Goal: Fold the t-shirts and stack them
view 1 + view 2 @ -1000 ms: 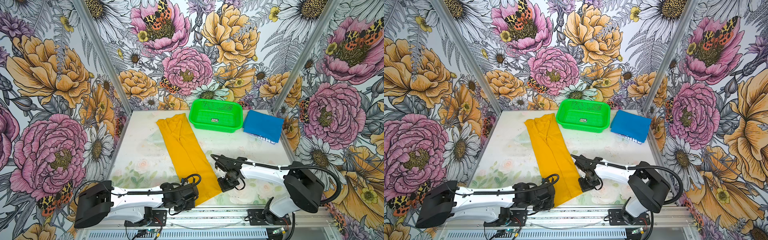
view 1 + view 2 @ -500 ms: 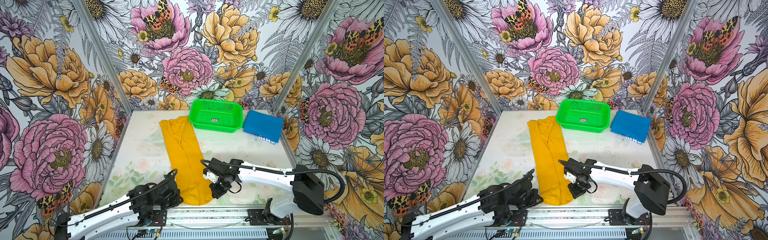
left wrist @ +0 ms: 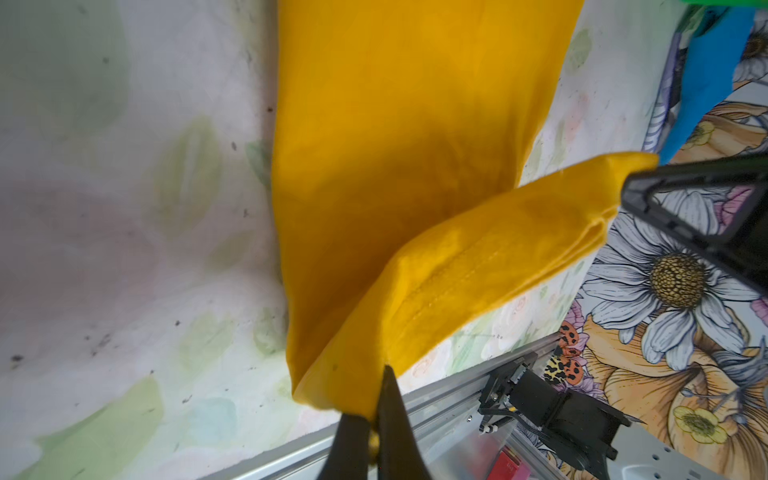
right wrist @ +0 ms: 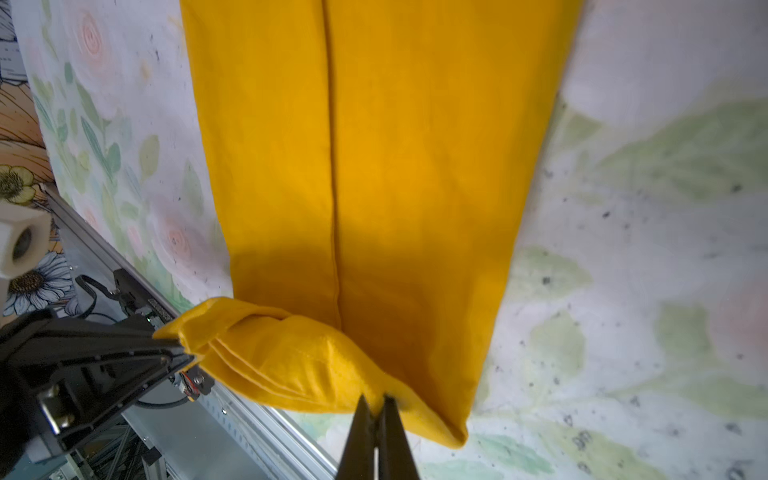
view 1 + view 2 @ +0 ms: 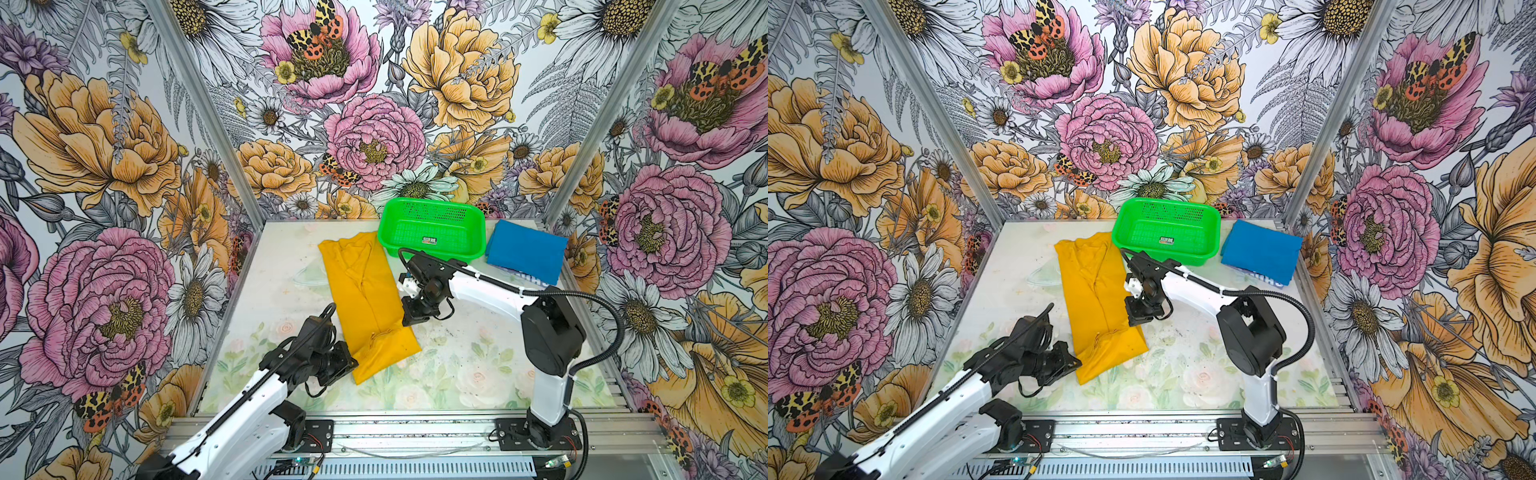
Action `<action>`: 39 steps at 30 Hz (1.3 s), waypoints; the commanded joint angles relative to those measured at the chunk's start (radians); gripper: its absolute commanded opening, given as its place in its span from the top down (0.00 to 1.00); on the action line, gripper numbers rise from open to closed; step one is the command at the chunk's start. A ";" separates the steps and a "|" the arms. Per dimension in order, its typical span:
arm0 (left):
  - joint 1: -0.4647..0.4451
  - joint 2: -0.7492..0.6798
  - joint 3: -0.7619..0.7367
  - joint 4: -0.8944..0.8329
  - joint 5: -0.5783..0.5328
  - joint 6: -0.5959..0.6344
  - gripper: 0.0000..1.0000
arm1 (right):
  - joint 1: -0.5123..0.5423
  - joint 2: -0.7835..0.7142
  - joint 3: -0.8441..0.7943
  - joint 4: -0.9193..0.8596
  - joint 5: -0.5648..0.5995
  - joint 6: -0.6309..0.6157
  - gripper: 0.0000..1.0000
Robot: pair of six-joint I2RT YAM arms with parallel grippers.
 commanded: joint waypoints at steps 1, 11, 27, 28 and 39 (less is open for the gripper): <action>0.026 0.134 0.112 0.069 -0.070 0.141 1.00 | -0.041 0.099 0.133 -0.020 -0.020 -0.028 1.00; 0.229 0.456 0.367 0.106 -0.087 0.310 1.00 | -0.137 0.376 0.560 -0.130 -0.023 -0.050 1.00; 0.357 0.673 0.508 0.170 -0.039 0.345 1.00 | -0.165 0.605 0.956 -0.258 -0.035 -0.047 0.94; 0.362 0.680 0.510 0.176 -0.034 0.343 1.00 | -0.165 0.610 0.966 -0.257 -0.034 -0.046 0.92; 0.447 0.761 0.540 0.386 0.124 0.283 0.01 | -0.161 0.442 0.823 -0.254 0.029 -0.145 0.31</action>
